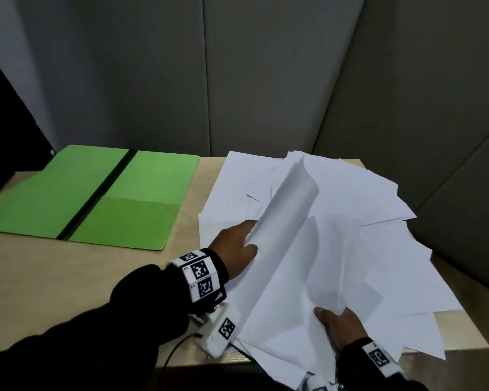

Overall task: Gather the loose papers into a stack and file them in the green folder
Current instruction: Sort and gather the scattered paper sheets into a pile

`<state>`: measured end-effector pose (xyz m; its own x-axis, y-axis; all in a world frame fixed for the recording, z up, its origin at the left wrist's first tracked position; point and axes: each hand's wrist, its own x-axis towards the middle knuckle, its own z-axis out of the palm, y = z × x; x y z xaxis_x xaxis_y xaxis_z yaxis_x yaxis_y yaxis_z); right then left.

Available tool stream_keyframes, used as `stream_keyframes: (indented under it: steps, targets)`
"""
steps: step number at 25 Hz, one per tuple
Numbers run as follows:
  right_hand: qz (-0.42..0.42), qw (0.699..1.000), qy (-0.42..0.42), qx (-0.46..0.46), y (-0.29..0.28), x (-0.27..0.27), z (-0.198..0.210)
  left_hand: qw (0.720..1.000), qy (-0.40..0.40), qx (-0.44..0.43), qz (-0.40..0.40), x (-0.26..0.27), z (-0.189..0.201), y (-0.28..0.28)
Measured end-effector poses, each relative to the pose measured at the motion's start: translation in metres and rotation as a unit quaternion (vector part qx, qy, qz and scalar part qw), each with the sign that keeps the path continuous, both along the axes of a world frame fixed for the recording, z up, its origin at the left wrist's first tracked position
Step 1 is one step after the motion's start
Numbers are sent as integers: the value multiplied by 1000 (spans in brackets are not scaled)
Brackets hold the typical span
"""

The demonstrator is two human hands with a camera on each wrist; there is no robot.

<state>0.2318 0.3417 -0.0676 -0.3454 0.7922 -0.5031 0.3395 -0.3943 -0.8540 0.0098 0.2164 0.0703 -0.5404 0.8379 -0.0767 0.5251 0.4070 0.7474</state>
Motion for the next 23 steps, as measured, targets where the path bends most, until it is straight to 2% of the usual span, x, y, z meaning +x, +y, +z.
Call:
stream_keyframes:
  steps: [6, 9, 12, 15, 23]
  targets:
    - [13, 1000, 19, -10, 1, 2, -4, 997, 73, -4, 13, 14, 5, -4]
    - [19, 999, 33, 19, -3, -1, 7, 993, 108, -18, -34, 32, 9, 5]
    - [27, 998, 53, 36, -1, -5, 17, 988, 93, -84, -91, 64, 5, 21]
    - [45, 996, 72, 32, 1, -8, 27, 981, 83, -137, -110, 85, -6, 38]
    - [53, 994, 88, 25, 8, -6, 29, 973, 71, -183, -120, 93, -10, 63]
